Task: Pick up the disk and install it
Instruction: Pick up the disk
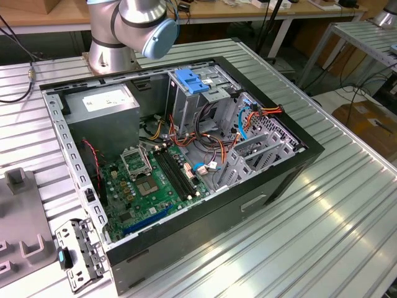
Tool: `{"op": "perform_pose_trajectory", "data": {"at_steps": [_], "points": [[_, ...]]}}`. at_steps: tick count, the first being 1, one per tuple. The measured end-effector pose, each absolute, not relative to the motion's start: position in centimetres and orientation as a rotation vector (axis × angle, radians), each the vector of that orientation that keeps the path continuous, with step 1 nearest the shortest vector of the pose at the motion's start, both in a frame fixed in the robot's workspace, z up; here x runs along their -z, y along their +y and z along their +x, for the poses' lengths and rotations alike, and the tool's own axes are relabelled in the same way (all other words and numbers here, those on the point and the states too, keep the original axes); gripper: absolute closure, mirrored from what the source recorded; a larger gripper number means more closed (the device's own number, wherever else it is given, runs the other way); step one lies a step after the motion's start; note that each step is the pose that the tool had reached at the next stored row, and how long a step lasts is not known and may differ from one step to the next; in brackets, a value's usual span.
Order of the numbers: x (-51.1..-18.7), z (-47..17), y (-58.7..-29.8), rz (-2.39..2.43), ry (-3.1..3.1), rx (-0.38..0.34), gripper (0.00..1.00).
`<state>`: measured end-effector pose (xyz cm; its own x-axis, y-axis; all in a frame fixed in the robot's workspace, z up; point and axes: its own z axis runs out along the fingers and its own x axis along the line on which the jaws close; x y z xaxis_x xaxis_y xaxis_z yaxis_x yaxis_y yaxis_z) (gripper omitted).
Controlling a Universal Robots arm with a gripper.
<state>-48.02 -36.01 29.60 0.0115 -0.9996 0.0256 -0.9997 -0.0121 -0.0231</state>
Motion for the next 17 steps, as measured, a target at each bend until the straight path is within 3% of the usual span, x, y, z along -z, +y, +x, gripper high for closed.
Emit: {"op": "perform_pose_trajectory", "data": {"at_steps": [3,4,17], "points": [[-29.59,-48.02,-36.01,2.233,-2.207,-0.054,0.52],[-29.59,-48.02,-36.01,2.233,-2.207,-0.054,0.59],[-29.56,-47.96,-35.83,2.189,-2.250,-0.054,0.60]]}}
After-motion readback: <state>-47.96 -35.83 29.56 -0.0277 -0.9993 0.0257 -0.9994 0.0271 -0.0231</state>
